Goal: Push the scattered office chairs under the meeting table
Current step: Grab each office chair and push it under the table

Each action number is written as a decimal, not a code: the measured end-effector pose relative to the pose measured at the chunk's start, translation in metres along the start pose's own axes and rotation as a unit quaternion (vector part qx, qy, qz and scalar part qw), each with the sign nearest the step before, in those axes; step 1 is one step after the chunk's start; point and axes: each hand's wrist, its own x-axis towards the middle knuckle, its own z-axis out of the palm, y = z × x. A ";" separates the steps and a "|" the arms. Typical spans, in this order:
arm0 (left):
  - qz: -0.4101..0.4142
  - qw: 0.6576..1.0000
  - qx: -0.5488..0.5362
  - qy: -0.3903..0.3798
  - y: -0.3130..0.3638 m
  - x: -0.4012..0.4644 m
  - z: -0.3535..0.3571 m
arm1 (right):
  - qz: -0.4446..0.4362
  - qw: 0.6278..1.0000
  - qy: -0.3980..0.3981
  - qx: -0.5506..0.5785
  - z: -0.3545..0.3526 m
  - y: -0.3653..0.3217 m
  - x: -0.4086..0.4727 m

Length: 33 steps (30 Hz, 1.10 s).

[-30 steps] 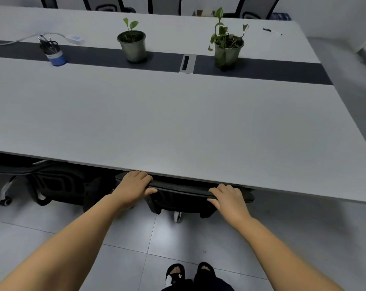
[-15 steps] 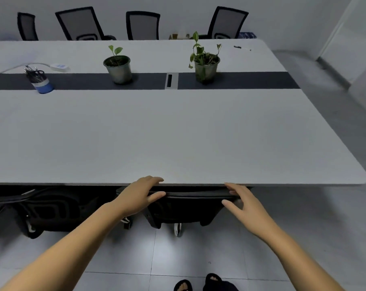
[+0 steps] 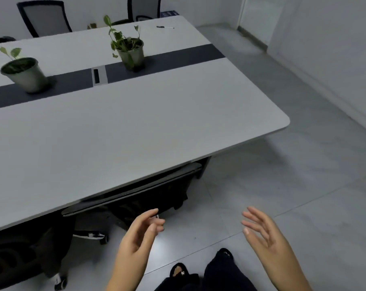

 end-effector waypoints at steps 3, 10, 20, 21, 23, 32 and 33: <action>-0.001 1.000 -0.004 -0.025 -0.002 -0.001 0.024 | 0.004 0.999 0.047 0.005 -0.014 0.010 -0.011; 0.019 0.997 0.007 -0.076 0.010 0.017 0.088 | -0.004 0.994 0.105 0.013 -0.072 0.019 -0.001; 0.067 0.994 -0.008 -0.087 0.044 0.046 0.271 | -0.027 0.989 0.143 0.000 -0.248 0.040 0.047; 0.072 0.993 -0.007 -0.092 0.047 0.048 0.291 | -0.028 0.989 0.148 0.002 -0.266 0.042 0.053; 0.074 0.992 -0.002 -0.106 0.053 0.055 0.328 | -0.029 0.987 0.157 0.009 -0.298 0.046 0.064; 0.056 0.990 0.017 -0.131 0.074 0.123 0.440 | -0.001 0.984 0.171 0.038 -0.384 0.060 0.142; 0.055 0.989 0.019 -0.133 0.074 0.136 0.453 | 0.002 0.984 0.171 0.039 -0.393 0.061 0.157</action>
